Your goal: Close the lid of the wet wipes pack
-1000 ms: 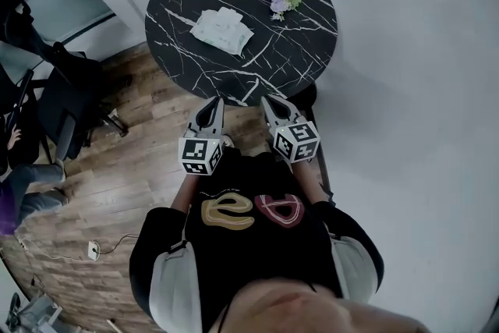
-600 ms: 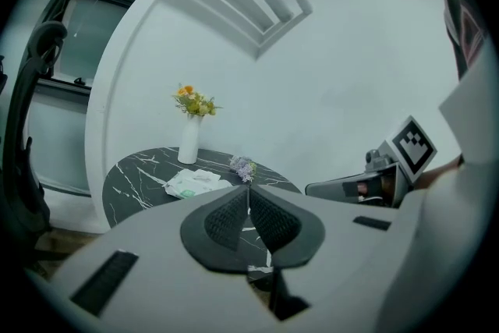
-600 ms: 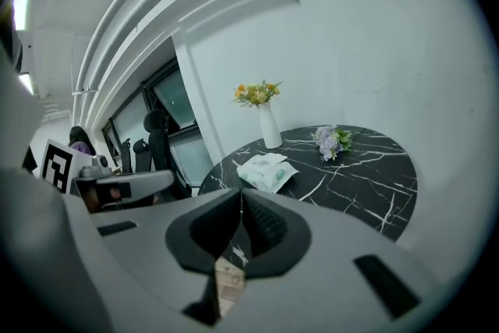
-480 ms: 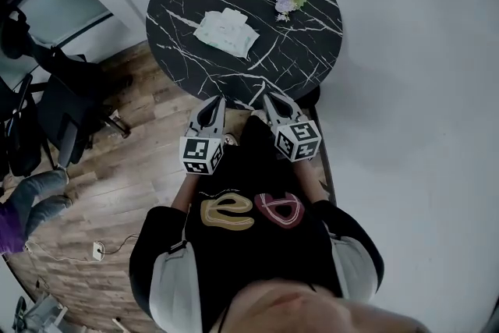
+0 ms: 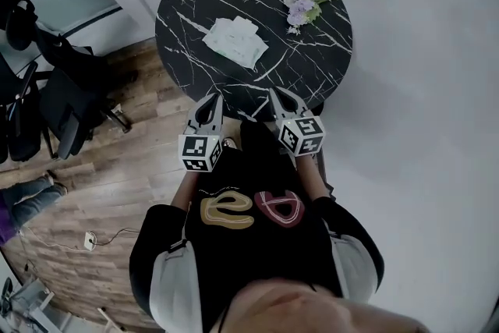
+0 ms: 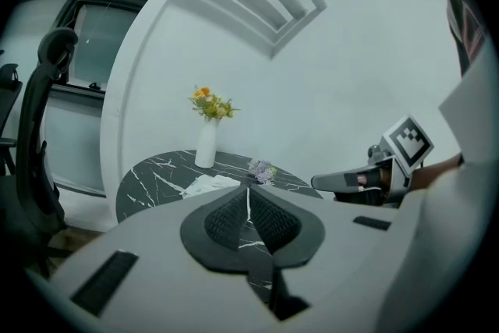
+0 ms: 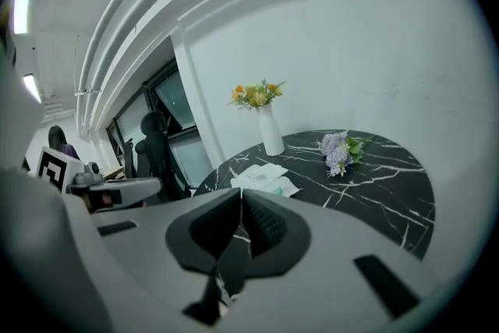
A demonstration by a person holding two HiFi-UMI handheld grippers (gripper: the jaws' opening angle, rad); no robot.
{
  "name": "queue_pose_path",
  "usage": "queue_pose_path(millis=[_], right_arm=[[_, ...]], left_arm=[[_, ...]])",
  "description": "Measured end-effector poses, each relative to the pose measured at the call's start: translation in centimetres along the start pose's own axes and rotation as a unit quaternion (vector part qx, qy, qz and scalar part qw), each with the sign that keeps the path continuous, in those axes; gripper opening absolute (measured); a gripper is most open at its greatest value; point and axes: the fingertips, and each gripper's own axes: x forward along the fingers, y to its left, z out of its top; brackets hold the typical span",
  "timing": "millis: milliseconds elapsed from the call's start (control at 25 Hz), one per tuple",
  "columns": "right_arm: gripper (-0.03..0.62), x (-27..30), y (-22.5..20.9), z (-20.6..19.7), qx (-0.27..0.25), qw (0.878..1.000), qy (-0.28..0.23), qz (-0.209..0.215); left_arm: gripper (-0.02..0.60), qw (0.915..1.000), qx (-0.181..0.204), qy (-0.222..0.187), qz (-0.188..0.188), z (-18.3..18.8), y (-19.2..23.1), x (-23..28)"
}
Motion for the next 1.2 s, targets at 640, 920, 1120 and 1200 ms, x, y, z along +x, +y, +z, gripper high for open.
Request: queue_pose_path(millis=[640,920,1120,1200], right_arm=[[0.014,7.9,-6.2,5.6,0.031,0.997,0.027,0.068],[0.015,11.4,-8.1,7.9,0.034,0.994,0.047,0.093],[0.038,13.4,-8.3,8.5,0.038,0.990,0.060,0.121],[0.040,14.4,-8.8,8.8,0.046,0.989,0.064,0.125]], left_arm=[[0.021,0.9951,-0.032,0.043,0.083,0.5,2.8,7.3],[0.021,0.9911,-0.046,0.065,0.106,-0.2,3.7,10.1],[0.021,0.9878,-0.061,0.083,0.116,-1.1,4.3,11.4],[0.021,0.9868,-0.063,0.085,0.122,-1.1,4.5,11.9]])
